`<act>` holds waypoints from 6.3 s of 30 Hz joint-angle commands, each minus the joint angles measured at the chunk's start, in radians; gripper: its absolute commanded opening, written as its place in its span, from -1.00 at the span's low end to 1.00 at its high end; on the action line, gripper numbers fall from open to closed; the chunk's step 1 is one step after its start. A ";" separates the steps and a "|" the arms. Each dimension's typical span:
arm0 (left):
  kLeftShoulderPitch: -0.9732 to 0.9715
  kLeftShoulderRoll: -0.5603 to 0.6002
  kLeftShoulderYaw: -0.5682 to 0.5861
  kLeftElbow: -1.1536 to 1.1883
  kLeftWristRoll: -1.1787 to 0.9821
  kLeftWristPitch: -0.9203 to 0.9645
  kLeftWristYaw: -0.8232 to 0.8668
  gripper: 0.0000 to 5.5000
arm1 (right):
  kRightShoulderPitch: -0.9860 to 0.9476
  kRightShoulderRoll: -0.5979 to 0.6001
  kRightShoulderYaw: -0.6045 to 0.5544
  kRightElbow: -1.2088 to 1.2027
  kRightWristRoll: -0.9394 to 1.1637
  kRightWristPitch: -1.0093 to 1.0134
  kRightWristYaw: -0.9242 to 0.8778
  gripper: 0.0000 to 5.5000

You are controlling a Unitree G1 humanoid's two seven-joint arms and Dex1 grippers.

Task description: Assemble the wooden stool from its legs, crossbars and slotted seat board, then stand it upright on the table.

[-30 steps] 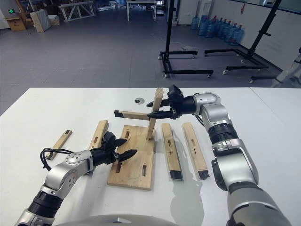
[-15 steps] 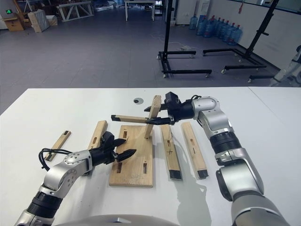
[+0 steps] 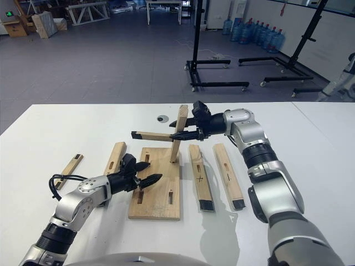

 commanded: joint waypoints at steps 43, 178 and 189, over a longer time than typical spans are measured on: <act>0.087 -0.026 -0.013 0.065 0.071 0.047 0.073 0.56 | 0.507 -0.096 -0.368 -0.536 -0.069 0.109 -0.322 0.48; 0.073 -0.193 0.109 -0.053 0.147 -0.190 0.242 0.56 | 0.909 0.080 -0.407 -1.152 0.222 0.511 -0.952 0.48; 0.187 -0.294 0.135 -0.312 0.077 -0.219 0.339 0.56 | 0.994 0.117 -0.551 -1.244 0.024 0.696 -1.409 0.48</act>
